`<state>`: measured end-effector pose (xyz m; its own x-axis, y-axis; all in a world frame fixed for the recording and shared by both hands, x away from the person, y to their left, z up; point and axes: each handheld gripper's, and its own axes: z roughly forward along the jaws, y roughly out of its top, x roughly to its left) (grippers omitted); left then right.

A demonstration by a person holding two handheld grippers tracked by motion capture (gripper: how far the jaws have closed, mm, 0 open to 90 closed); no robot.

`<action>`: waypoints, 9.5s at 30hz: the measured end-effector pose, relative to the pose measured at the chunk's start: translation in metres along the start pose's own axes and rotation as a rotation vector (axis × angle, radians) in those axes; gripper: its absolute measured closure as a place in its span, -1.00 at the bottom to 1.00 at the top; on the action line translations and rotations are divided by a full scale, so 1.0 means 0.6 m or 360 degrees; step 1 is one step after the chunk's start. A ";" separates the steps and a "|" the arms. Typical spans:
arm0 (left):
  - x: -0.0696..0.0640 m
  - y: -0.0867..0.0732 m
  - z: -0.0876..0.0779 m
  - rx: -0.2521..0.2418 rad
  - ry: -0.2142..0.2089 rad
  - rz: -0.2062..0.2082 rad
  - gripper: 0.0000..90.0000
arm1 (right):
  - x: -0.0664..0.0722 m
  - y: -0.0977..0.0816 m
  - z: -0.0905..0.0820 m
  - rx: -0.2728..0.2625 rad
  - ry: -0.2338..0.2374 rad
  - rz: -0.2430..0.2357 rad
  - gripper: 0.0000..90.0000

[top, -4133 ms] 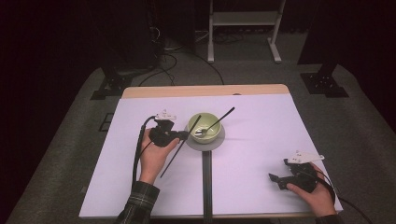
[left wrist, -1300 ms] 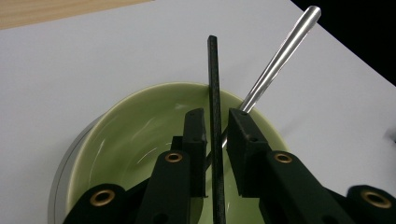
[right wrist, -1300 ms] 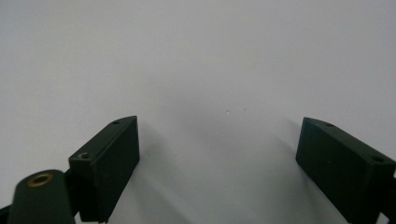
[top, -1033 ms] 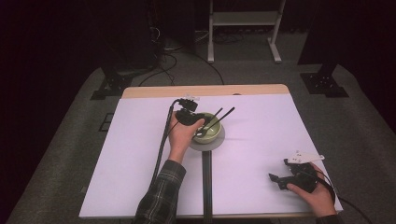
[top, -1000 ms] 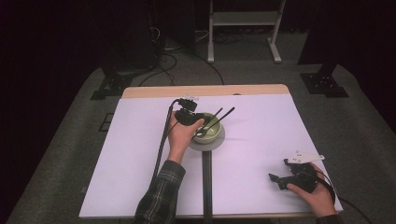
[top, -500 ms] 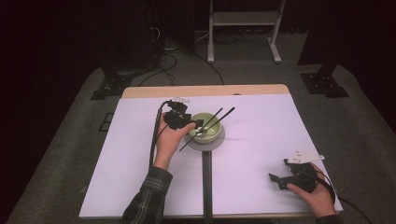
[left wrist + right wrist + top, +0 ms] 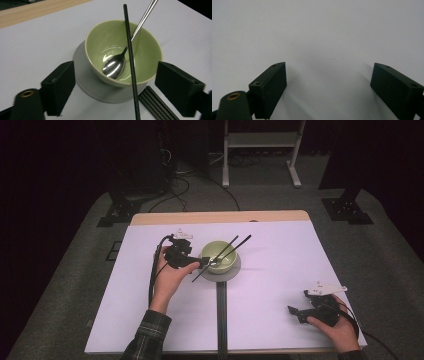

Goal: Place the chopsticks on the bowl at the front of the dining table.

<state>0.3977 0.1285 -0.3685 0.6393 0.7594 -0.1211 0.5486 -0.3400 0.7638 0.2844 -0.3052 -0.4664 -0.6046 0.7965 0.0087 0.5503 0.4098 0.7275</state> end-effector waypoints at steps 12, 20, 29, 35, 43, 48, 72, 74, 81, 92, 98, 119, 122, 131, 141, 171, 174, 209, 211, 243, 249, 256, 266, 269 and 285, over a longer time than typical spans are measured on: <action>-0.007 -0.035 -0.035 -0.0011 -0.0008 0.0041 -0.82 | 0.000 0.000 0.000 0.0000 0.0000 0.0001 -0.73; -0.005 -0.067 -0.049 -0.0001 0.0017 0.0033 -0.82 | 0.000 0.000 0.000 0.0000 0.0000 0.0001 -0.73; -0.005 -0.098 -0.065 0.0011 0.0034 0.0020 -0.82 | 0.000 0.000 0.000 0.0000 -0.0001 -0.0002 -0.73; -0.010 -0.113 -0.071 0.0024 0.0011 0.0006 -0.82 | 0.000 0.000 0.000 0.0000 -0.0001 -0.0001 -0.73; -0.019 -0.146 -0.073 0.0045 0.0038 0.0002 -0.82 | 0.000 0.000 0.000 0.0000 -0.0002 -0.0004 -0.73; -0.025 -0.161 -0.067 0.0087 0.0038 -0.0008 -0.82 | 0.000 0.000 0.000 -0.0001 -0.0002 -0.0005 -0.73; -0.079 -0.193 -0.018 0.0085 0.0035 0.0046 -0.82 | 0.000 0.000 0.000 0.0002 -0.0002 -0.0004 -0.73; -0.085 -0.192 -0.013 0.0095 0.0029 0.0058 -0.82 | 0.000 0.000 0.000 0.0003 -0.0001 -0.0004 -0.73; -0.111 -0.191 0.004 0.0113 0.0003 0.0095 -0.82 | 0.000 0.000 0.000 0.0003 -0.0002 -0.0004 -0.73; -0.137 -0.191 0.019 0.0139 -0.0012 0.0114 -0.82 | 0.000 0.000 0.000 0.0003 -0.0001 -0.0004 -0.73; -0.148 -0.191 0.025 0.0154 -0.0007 0.0148 -0.82 | 0.000 0.000 0.000 0.0003 -0.0001 -0.0004 -0.73; -0.152 -0.201 0.024 0.0176 0.0055 0.0196 -0.82 | 0.000 0.000 0.000 0.0002 -0.0001 -0.0003 -0.73; -0.152 -0.205 0.020 0.0177 0.0066 0.0203 -0.82 | 0.000 0.000 0.000 0.0002 -0.0001 -0.0004 -0.73; -0.157 -0.216 0.014 0.0146 0.0100 0.0212 -0.82 | 0.000 0.000 0.000 0.0002 -0.0002 -0.0004 -0.73; -0.156 -0.225 0.007 0.0118 0.0090 0.0218 -0.82 | 0.000 0.000 0.000 0.0001 -0.0003 -0.0004 -0.73; -0.135 -0.233 -0.015 0.0174 0.0070 0.0242 -0.82 | 0.000 0.000 0.000 0.0002 -0.0001 -0.0003 -0.73; -0.131 -0.233 -0.017 0.0179 0.0077 0.0237 -0.82 | 0.000 0.000 0.000 0.0002 -0.0001 -0.0003 -0.73; -0.070 -0.240 -0.043 0.0207 0.0107 0.0202 -0.82 | 0.000 0.000 0.000 0.0003 0.0000 -0.0003 -0.73; -0.065 -0.241 -0.046 0.0207 0.0120 0.0194 -0.82 | 0.000 0.000 0.000 0.0003 0.0000 -0.0003 -0.73; -0.032 -0.251 -0.063 0.0196 0.0170 0.0135 -0.86 | 0.000 0.000 0.000 0.0003 -0.0001 -0.0002 -0.73; -0.035 -0.247 -0.065 0.0175 0.0156 0.0144 -0.75 | 0.000 0.000 0.000 0.0005 0.0000 -0.0004 -0.73; -0.042 -0.239 -0.063 0.0131 0.0138 0.0177 -0.56 | 0.000 0.000 0.000 0.0005 0.0000 -0.0004 -0.73; -0.052 -0.224 -0.051 0.0113 0.0069 0.0219 -0.19 | 0.000 0.000 0.000 0.0005 -0.0001 -0.0005 -0.73; -0.054 -0.218 -0.048 0.0106 0.0047 0.0214 -0.04 | 0.000 0.000 0.000 0.0005 -0.0001 -0.0005 -0.73; -0.063 -0.196 -0.027 0.0112 -0.0038 0.0201 0.44 | 0.000 0.000 0.000 0.0005 -0.0001 -0.0005 -0.73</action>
<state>0.2999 0.1488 -0.4435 0.7178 0.6949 -0.0428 0.4990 -0.4707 0.7276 0.2846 -0.3051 -0.4662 -0.6060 0.7954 0.0063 0.5504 0.4137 0.7252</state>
